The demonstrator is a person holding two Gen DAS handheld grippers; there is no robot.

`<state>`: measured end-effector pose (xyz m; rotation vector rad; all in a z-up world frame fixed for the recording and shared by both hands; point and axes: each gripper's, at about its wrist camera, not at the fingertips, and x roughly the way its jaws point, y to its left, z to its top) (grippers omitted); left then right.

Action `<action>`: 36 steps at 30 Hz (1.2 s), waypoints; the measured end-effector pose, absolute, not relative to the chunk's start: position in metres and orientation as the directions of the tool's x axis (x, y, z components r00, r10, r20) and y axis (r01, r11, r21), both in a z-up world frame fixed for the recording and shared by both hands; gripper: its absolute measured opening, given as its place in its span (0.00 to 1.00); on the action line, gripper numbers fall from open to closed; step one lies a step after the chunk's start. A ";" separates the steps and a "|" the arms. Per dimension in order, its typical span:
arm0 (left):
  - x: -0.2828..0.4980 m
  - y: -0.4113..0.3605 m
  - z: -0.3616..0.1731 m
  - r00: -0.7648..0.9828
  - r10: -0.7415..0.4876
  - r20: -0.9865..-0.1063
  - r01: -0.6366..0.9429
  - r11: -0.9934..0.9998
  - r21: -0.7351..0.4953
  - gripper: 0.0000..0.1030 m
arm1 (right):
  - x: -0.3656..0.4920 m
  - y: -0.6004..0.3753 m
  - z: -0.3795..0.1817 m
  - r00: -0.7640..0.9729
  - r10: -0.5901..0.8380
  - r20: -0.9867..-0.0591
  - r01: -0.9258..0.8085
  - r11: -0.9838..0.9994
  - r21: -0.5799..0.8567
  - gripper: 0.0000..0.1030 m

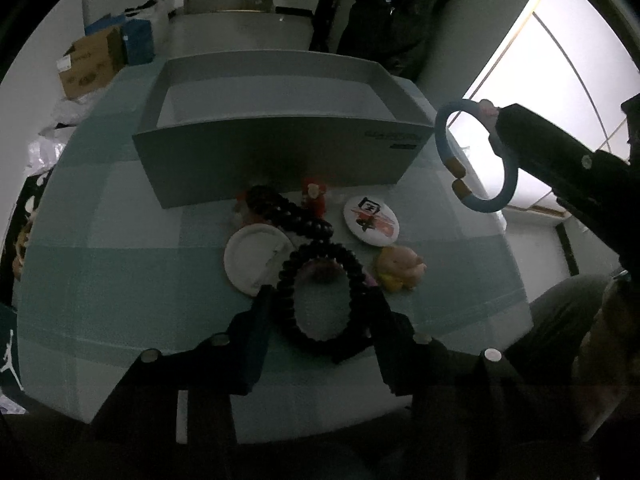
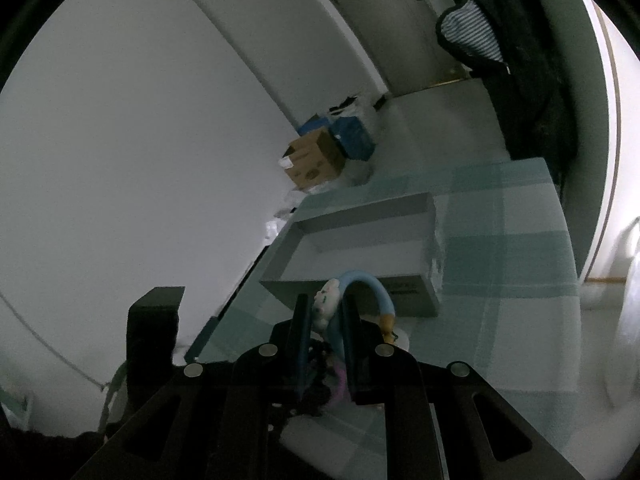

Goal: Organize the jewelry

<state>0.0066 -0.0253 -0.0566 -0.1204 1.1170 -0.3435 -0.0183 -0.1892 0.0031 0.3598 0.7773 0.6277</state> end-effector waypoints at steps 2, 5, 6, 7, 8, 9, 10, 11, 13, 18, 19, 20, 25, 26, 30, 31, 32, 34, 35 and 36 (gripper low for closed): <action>0.008 -0.025 -0.054 0.394 -0.335 -0.856 0.214 0.939 -0.269 0.35 | -0.019 -0.191 0.003 0.549 0.641 -0.536 -0.384 0.763 0.520 0.14; 0.006 -0.024 -0.050 0.398 -0.351 -0.847 0.214 0.934 -0.287 0.34 | -0.019 -0.192 0.003 0.550 0.640 -0.537 -0.378 0.764 0.523 0.14; 0.007 -0.026 -0.049 0.398 -0.354 -0.846 0.214 0.933 -0.290 0.34 | -0.019 -0.193 0.003 0.552 0.638 -0.537 -0.377 0.765 0.522 0.14; 0.007 -0.025 -0.048 0.399 -0.359 -0.844 0.214 0.931 -0.294 0.34 | -0.019 -0.193 0.003 0.552 0.638 -0.537 -0.377 0.765 0.522 0.14; 0.006 -0.024 -0.047 0.400 -0.364 -0.841 0.213 0.929 -0.301 0.34 | -0.019 -0.193 0.003 0.552 0.638 -0.537 -0.378 0.765 0.521 0.14; 0.006 -0.023 -0.045 0.400 -0.371 -0.838 0.212 0.927 -0.309 0.34 | -0.019 -0.193 0.003 0.553 0.638 -0.536 -0.379 0.766 0.520 0.14; 0.005 -0.022 -0.043 0.400 -0.382 -0.833 0.211 0.923 -0.322 0.34 | -0.020 -0.193 0.004 0.555 0.639 -0.533 -0.383 0.765 0.518 0.14; 0.003 -0.021 -0.041 0.402 -0.393 -0.827 0.212 0.919 -0.333 0.34 | -0.021 -0.192 0.004 0.555 0.641 -0.530 -0.387 0.763 0.517 0.14; 0.002 -0.020 -0.036 0.408 -0.406 -0.818 0.215 0.913 -0.347 0.34 | -0.022 -0.191 0.005 0.556 0.643 -0.526 -0.395 0.762 0.514 0.14; -0.003 -0.013 -0.024 0.434 -0.443 -0.784 0.221 0.896 -0.385 0.34 | -0.018 -0.189 0.002 0.554 0.648 -0.524 -0.395 0.758 0.519 0.14; -0.003 -0.012 -0.021 0.440 -0.450 -0.777 0.223 0.893 -0.391 0.34 | -0.017 -0.189 0.002 0.553 0.648 -0.524 -0.395 0.758 0.520 0.14; -0.002 -0.010 -0.017 0.450 -0.451 -0.771 0.222 0.893 -0.392 0.34 | -0.016 -0.188 0.002 0.552 0.648 -0.524 -0.395 0.757 0.520 0.14; 0.008 -0.003 0.006 0.541 -0.414 -0.732 0.213 0.909 -0.357 0.34 | -0.013 -0.184 0.006 0.557 0.665 -0.498 -0.422 0.743 0.519 0.14; 0.013 0.000 0.008 0.549 -0.413 -0.727 0.213 0.910 -0.355 0.34 | -0.012 -0.183 0.007 0.559 0.670 -0.488 -0.430 0.738 0.520 0.14; 0.035 0.010 0.017 0.573 -0.395 -0.718 0.189 0.916 -0.353 0.34 | -0.003 -0.181 0.015 0.563 0.699 -0.441 -0.453 0.707 0.543 0.14; 0.044 0.013 0.018 0.574 -0.386 -0.722 0.176 0.919 -0.352 0.34 | 0.002 -0.181 0.016 0.563 0.706 -0.429 -0.454 0.699 0.553 0.14; 0.047 0.017 0.017 0.576 -0.382 -0.723 0.166 0.921 -0.353 0.34 | 0.005 -0.181 0.017 0.561 0.711 -0.424 -0.454 0.693 0.560 0.14; 0.061 0.022 0.017 0.573 -0.375 -0.729 0.150 0.922 -0.357 0.34 | 0.015 -0.183 0.020 0.561 0.719 -0.411 -0.451 0.682 0.577 0.14; 0.066 0.021 0.015 0.571 -0.369 -0.733 0.144 0.924 -0.353 0.34 | 0.021 -0.184 0.022 0.560 0.719 -0.412 -0.444 0.680 0.583 0.14; 0.070 0.021 0.013 0.569 -0.369 -0.735 0.143 0.925 -0.353 0.34 | 0.027 -0.186 0.024 0.554 0.726 -0.407 -0.439 0.670 0.599 0.14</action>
